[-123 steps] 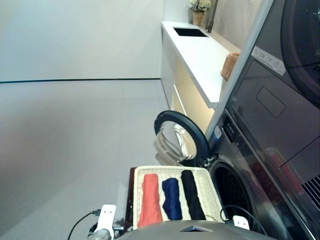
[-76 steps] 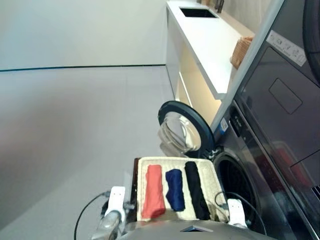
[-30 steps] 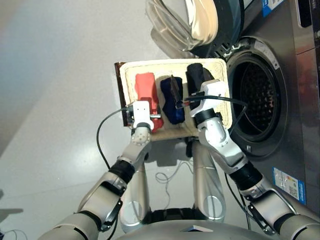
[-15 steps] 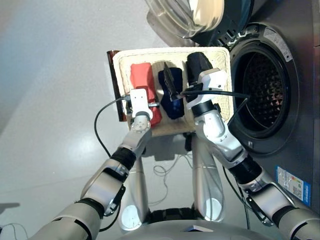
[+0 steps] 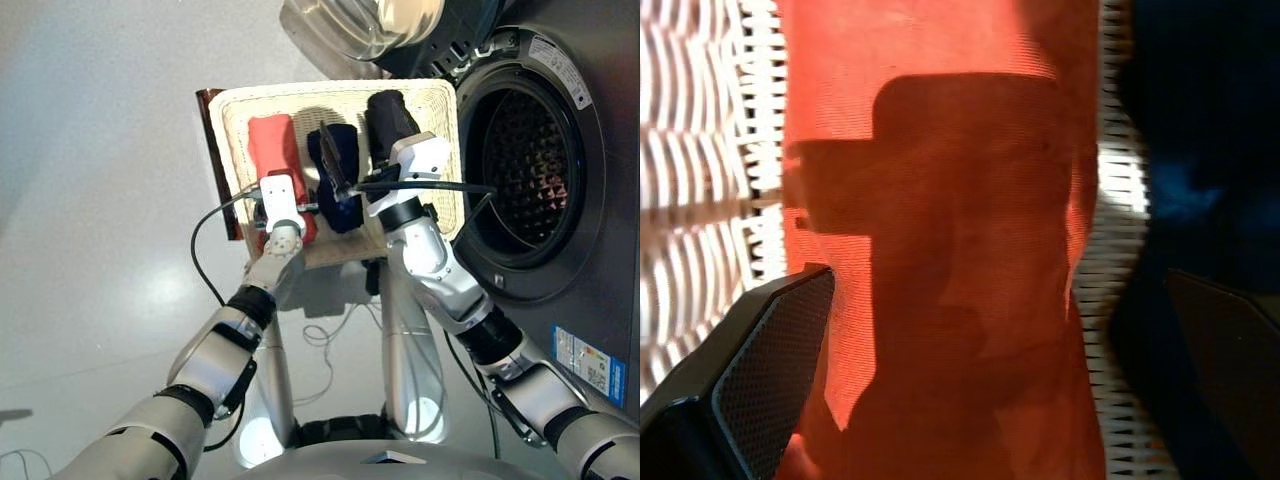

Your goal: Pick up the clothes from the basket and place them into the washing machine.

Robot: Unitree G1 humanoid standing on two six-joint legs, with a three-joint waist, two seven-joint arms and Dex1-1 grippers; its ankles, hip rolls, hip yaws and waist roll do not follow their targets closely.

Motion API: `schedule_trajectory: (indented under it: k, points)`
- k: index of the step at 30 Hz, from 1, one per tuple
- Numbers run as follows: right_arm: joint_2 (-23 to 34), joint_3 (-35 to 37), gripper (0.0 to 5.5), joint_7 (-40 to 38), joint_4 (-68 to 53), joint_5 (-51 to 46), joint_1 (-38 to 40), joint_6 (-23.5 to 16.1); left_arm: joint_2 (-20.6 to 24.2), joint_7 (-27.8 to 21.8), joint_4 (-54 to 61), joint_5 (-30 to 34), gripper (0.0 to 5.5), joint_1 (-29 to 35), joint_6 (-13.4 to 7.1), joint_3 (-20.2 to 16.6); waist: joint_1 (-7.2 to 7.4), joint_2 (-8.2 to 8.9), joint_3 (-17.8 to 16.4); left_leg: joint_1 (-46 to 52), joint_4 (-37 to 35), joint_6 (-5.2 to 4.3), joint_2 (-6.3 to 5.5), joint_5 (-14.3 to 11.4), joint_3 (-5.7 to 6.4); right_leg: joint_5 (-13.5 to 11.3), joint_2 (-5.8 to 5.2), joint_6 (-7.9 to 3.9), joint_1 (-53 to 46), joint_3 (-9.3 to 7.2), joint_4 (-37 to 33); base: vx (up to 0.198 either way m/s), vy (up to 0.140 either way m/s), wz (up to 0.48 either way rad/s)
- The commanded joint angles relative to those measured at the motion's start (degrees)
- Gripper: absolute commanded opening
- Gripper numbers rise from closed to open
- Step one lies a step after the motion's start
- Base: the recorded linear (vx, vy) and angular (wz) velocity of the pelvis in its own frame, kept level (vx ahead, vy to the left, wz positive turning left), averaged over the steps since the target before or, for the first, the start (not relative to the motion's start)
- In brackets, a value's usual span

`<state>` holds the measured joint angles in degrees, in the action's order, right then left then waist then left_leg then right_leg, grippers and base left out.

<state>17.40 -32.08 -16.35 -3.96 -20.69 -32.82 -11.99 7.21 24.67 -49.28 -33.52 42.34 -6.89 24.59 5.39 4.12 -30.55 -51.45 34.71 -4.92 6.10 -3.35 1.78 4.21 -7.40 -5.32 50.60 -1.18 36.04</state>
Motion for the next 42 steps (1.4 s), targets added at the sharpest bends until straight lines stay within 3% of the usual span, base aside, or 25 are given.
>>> schedule_trajectory:
  k: [1,2,3,4,6,7,9,10,16,23,33,39,42]
  points:
    - [0.1,0.6,5.50,1.1,-7.9,-1.4,-1.5,-5.5,-4.1,-0.8,-2.7,-1.1,5.50,3.2,-0.7,2.7,-0.01,-0.18,0.8,0.4,3.4,0.97,0.03,-3.3,-2.46,0.4,-0.57,-0.68,2.7,0.40,3.2,0.000,0.000,0.000]
    - [0.2,0.6,5.50,1.2,-8.0,-1.6,-1.6,-5.5,-4.3,-1.0,-3.0,-1.2,5.50,3.3,-0.6,3.0,-0.01,-0.18,0.8,0.5,3.3,0.96,0.01,-3.3,-2.50,0.5,-0.58,-0.69,2.6,0.45,3.2,0.000,0.000,0.000]
    - [0.3,0.5,5.50,1.3,-8.0,-1.7,-1.6,-5.4,-4.3,-1.0,-3.2,-1.2,5.09,3.4,-0.5,3.0,0.01,-0.16,0.8,0.5,3.3,0.97,-0.01,-3.3,-2.42,0.5,-0.51,-0.69,2.7,0.54,3.3,0.000,0.000,0.000]
    - [0.3,0.4,5.50,1.4,-8.1,-1.9,-1.7,-5.4,-4.5,-1.1,-3.6,-1.2,4.44,3.5,-0.4,3.1,0.01,-0.14,0.8,0.4,3.4,0.96,0.01,-3.3,-2.46,0.4,-0.51,-0.69,2.8,0.63,3.3,0.000,0.000,0.000]
    - [0.4,0.1,5.50,1.5,-7.9,-2.2,-1.8,-5.4,-4.5,-1.3,-4.4,-1.2,2.57,3.9,-0.2,3.0,0.07,-0.10,0.8,0.6,3.3,0.97,0.11,-3.2,-2.63,0.4,-0.44,-0.69,2.6,0.68,3.2,0.000,0.000,0.000]
    - [0.4,-0.1,5.50,1.5,-7.6,-2.3,-1.9,-5.3,-4.6,-1.5,-5.0,-0.9,2.09,3.9,0.0,3.2,0.10,-0.09,0.8,0.7,3.3,0.98,0.09,-3.2,-2.74,0.4,-0.47,-0.68,2.6,0.68,3.2,0.000,0.000,0.000]
    - [0.6,0.0,5.50,1.8,-7.8,-2.6,-1.9,-5.4,-4.6,-1.7,-6.4,-0.1,0.15,4.1,0.6,3.1,0.12,-0.11,0.8,1.0,3.3,0.95,0.12,-3.2,-2.71,0.4,-0.57,-0.65,2.3,0.78,3.3,0.000,0.000,0.000]
    - [0.6,0.0,5.50,1.8,-7.8,-2.6,-1.9,-5.4,-4.6,-1.7,-6.5,-0.1,0.00,4.1,0.6,3.1,0.12,-0.11,0.8,1.0,3.3,0.95,0.12,-3.2,-2.71,0.4,-0.57,-0.65,2.3,0.78,3.3,0.000,0.000,0.000]
    - [0.2,-0.7,5.50,2.4,-6.8,-4.2,-1.8,-5.7,-4.6,-2.0,-9.7,2.1,0.00,4.3,1.2,2.8,0.19,0.03,0.8,2.3,2.8,0.79,0.32,-3.1,-3.01,0.3,-0.38,-0.70,1.2,0.90,2.8,0.000,0.000,0.000]
    - [0.4,-1.1,5.50,3.6,-5.4,-8.9,-0.2,-5.9,-3.7,-0.6,-5.9,5.7,0.00,1.7,0.1,3.8,-0.19,-0.25,0.8,5.4,-0.8,0.55,0.13,-1.9,-3.57,-0.8,-0.44,-0.89,-1.7,0.56,-0.2,0.000,0.000,0.000]
    - [3.2,0.9,5.50,3.0,-5.0,-10.7,2.4,-6.2,1.0,2.3,9.4,11.4,0.00,-8.3,-3.6,4.4,-1.71,-0.49,0.8,13.6,-10.2,0.45,-0.99,1.0,-4.87,-3.4,-0.80,-1.44,-9.8,-0.13,-8.6,0.000,0.000,0.000]
    - [5.4,3.7,5.50,4.6,-6.1,-11.7,4.2,-7.4,6.3,2.3,24.5,20.4,0.00,-15.1,-7.8,3.8,-2.85,-0.49,0.8,16.8,-12.5,0.38,-1.60,1.6,-4.56,-3.4,-0.99,-1.61,-13.0,-0.37,-10.7,0.009,-0.004,0.007]
    - [6.9,4.1,5.50,6.6,-7.5,-15.7,4.7,-7.7,9.8,2.5,31.4,25.3,0.00,-17.6,-8.8,3.8,-3.30,-0.41,0.8,17.2,-12.2,0.38,-1.56,1.2,-4.58,-3.1,-0.94,-1.60,-13.4,-0.39,-10.3,0.000,0.000,0.000]
